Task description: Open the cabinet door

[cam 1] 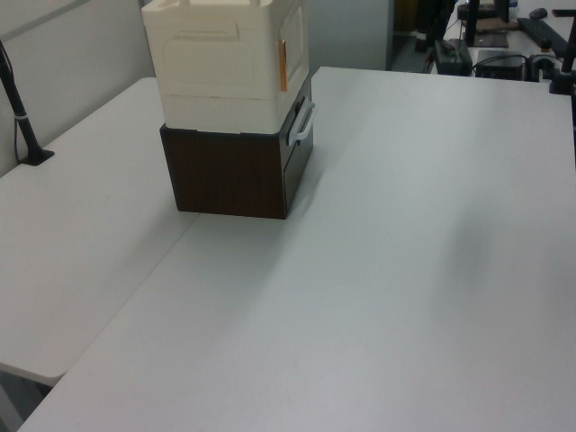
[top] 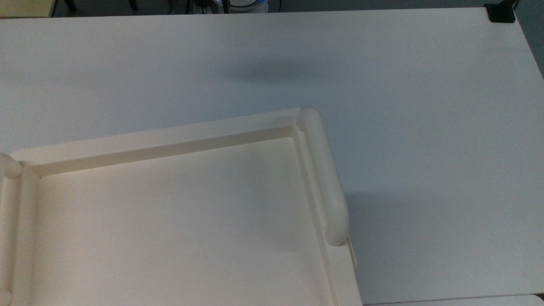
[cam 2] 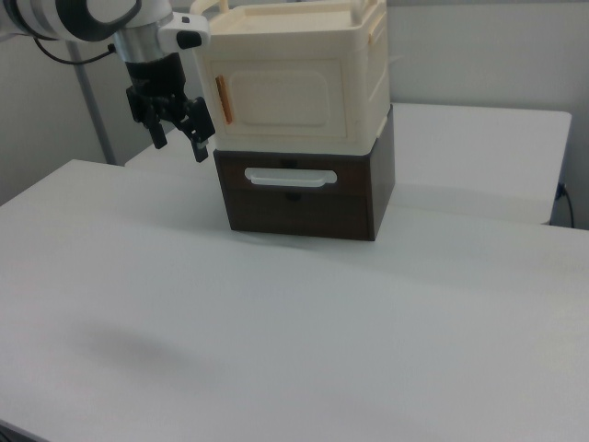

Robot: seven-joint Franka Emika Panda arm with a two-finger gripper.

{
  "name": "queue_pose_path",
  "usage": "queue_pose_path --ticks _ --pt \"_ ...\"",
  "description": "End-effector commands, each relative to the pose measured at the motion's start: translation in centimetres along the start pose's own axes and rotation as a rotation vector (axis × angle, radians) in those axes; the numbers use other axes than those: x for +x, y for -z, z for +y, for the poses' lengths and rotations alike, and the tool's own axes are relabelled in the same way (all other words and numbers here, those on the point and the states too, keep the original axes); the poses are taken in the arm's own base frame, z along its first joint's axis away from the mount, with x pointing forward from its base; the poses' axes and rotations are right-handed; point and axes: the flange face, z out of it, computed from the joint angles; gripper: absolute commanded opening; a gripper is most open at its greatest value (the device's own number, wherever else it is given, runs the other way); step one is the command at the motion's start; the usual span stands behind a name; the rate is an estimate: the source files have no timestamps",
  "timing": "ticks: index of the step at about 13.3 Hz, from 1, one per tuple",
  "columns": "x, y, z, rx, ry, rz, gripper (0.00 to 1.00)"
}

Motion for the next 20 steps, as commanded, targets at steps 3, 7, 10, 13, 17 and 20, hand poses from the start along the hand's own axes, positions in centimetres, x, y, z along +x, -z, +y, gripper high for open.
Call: queue_pose_path --ticks 3,7,10,13,17,20 --pt "0.6 -0.5 0.0 -0.002 0.204 0.027 1.00" --pt "1.4 0.8 -0.8 0.041 0.204 0.062 1.00" --pt "2.2 1.6 -2.6 0.036 0.238 0.123 0.88" --pt "4.2 2.3 -5.0 0.048 0.239 0.299 0.69" --pt "7.4 0.0 -7.9 0.074 0.250 0.450 0.55" --pt "8.7 -0.5 -9.0 0.087 0.254 0.547 0.38"
